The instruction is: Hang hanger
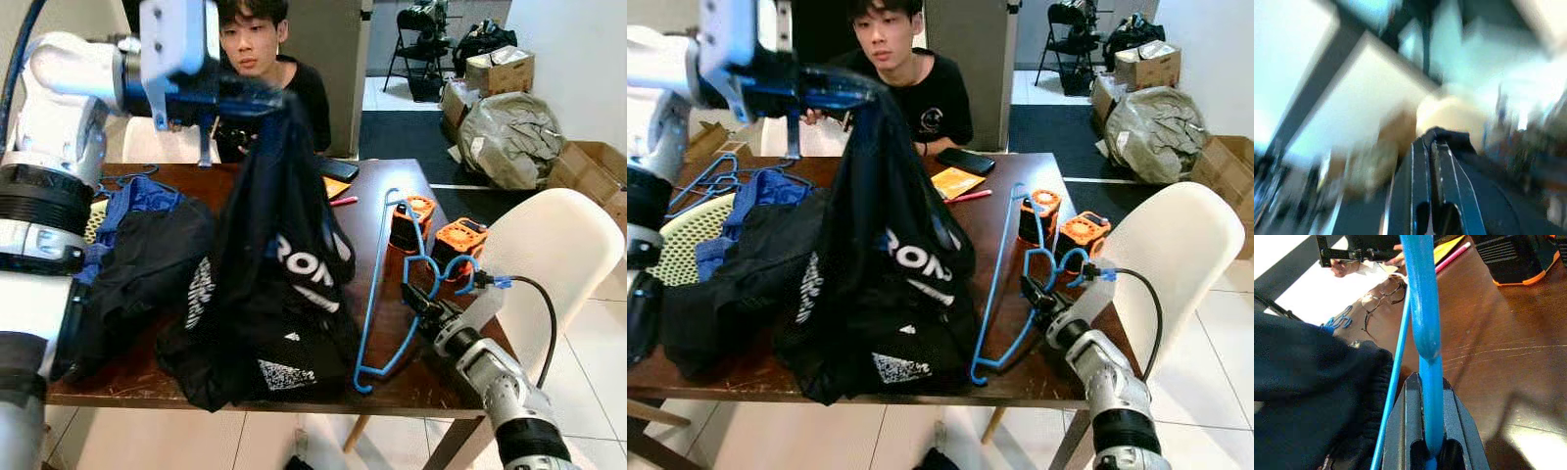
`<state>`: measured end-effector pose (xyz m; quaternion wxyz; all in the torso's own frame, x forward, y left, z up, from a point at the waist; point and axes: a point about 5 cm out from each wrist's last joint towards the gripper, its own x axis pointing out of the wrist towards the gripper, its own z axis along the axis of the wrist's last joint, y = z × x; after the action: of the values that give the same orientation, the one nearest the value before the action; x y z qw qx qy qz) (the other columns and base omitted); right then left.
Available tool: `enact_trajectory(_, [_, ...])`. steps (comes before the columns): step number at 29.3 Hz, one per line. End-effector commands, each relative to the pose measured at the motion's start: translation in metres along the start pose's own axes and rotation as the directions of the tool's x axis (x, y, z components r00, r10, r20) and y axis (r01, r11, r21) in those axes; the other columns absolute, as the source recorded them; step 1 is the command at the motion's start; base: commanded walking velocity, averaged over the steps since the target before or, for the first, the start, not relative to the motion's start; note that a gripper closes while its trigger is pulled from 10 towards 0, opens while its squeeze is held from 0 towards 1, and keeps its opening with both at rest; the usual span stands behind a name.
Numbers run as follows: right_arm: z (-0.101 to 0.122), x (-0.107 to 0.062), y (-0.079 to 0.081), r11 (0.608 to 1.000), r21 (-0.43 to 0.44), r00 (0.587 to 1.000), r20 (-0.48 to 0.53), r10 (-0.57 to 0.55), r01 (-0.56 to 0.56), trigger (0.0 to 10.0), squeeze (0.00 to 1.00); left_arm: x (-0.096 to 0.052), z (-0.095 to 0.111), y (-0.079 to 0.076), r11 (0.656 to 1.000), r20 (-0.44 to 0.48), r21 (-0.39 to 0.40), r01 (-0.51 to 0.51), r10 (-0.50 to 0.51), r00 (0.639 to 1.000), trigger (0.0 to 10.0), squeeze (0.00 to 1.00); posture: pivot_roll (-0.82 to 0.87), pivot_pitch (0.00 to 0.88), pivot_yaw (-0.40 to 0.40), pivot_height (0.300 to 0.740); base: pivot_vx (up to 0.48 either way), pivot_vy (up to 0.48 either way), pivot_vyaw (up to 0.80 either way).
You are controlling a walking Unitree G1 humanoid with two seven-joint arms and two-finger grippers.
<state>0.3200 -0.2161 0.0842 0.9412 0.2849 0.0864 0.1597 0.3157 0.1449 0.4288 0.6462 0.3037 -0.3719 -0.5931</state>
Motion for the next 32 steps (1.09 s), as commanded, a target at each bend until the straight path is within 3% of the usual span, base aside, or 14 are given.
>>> enact_trajectory(1, [-0.008, -0.002, -0.004, 1.000, 0.005, 0.999, -0.020, -0.031, 0.031, 10.0, 0.00, 0.000, 0.018, 0.007, 1.000, 0.101, 0.004, 0.005, -0.005, 0.995, 0.0, 0.00, -0.02, 0.000, 0.047, 0.740, 0.000, 0.000, 0.00])
enact_trajectory(5, [-0.007, -0.002, -0.005, 0.999, 0.010, 0.999, -0.012, -0.036, 0.036, 10.0, 0.00, -0.005, 0.032, 0.014, 0.998, 0.234, -0.059, -0.024, 0.037, 0.972, 0.0, 0.00, -0.01, 0.000, 0.047, 0.740, 0.000, 0.000, 0.00])
enact_trajectory(14, [-0.004, -0.003, -0.006, 0.999, 0.026, 0.999, 0.020, -0.043, 0.042, 10.0, 0.00, -0.015, 0.018, 0.004, 0.993, 0.165, -0.113, 0.028, -0.009, 0.986, 0.0, 0.00, -0.01, 0.000, 0.046, 0.740, 0.000, 0.000, 0.00])
enact_trajectory(18, [0.017, -0.014, -0.003, 0.993, 0.098, 0.979, 0.198, 0.043, -0.063, 10.0, 0.00, -0.045, -0.004, -0.019, 0.954, 0.055, -0.294, 0.058, -0.043, 0.998, 0.0, 0.00, 0.00, 0.000, 0.054, 0.740, 0.000, 0.000, 0.00])
enact_trajectory(22, [0.022, -0.018, -0.002, 0.990, 0.101, 0.969, 0.236, 0.075, -0.101, 10.0, 0.00, -0.052, -0.009, -0.024, 0.947, 0.007, -0.317, 0.053, -0.053, 0.999, 0.0, 0.00, 0.00, 0.000, 0.054, 0.740, 0.000, 0.000, 0.00])
enact_trajectory(24, [0.034, -0.028, 0.003, 0.984, 0.026, 0.947, 0.277, 0.161, -0.175, 10.0, 0.00, -0.070, -0.024, -0.038, 0.936, -0.151, -0.352, 0.014, -0.072, 0.986, 0.0, 0.00, 0.01, 0.000, 0.062, 0.740, 0.000, 0.000, 0.00])
enact_trajectory(25, [0.034, -0.028, 0.003, 0.984, 0.026, 0.947, 0.277, 0.161, -0.175, 10.0, 0.00, -0.070, -0.024, -0.038, 0.936, -0.151, -0.352, 0.014, -0.072, 0.986, 0.0, 0.00, 0.01, 0.000, 0.062, 0.740, 0.000, 0.000, 0.00])
enact_trajectory(27, [0.048, -0.038, 0.012, 0.964, -0.068, 0.925, 0.269, 0.267, -0.259, 10.0, 0.00, -0.082, -0.034, -0.047, 0.934, -0.252, -0.355, -0.034, -0.060, 0.966, 0.0, 0.00, 0.01, 0.000, 0.061, 0.740, 0.000, 0.000, 0.00])
enact_trajectory(30, [0.055, -0.042, 0.017, 0.948, -0.106, 0.912, 0.257, 0.319, -0.301, 10.0, 0.00, -0.085, -0.036, -0.050, 0.935, -0.273, -0.352, -0.047, -0.054, 0.961, 0.0, 0.00, 0.01, 0.000, 0.060, 0.740, 0.000, 0.000, 0.00])
enact_trajectory(32, [0.071, -0.052, 0.031, 0.895, -0.171, 0.869, 0.222, 0.443, -0.413, 10.0, 0.00, -0.087, -0.038, -0.055, 0.939, -0.296, -0.336, -0.069, -0.035, 0.954, 0.0, 0.00, 0.01, 0.000, 0.059, 0.740, 0.000, 0.000, -0.21])
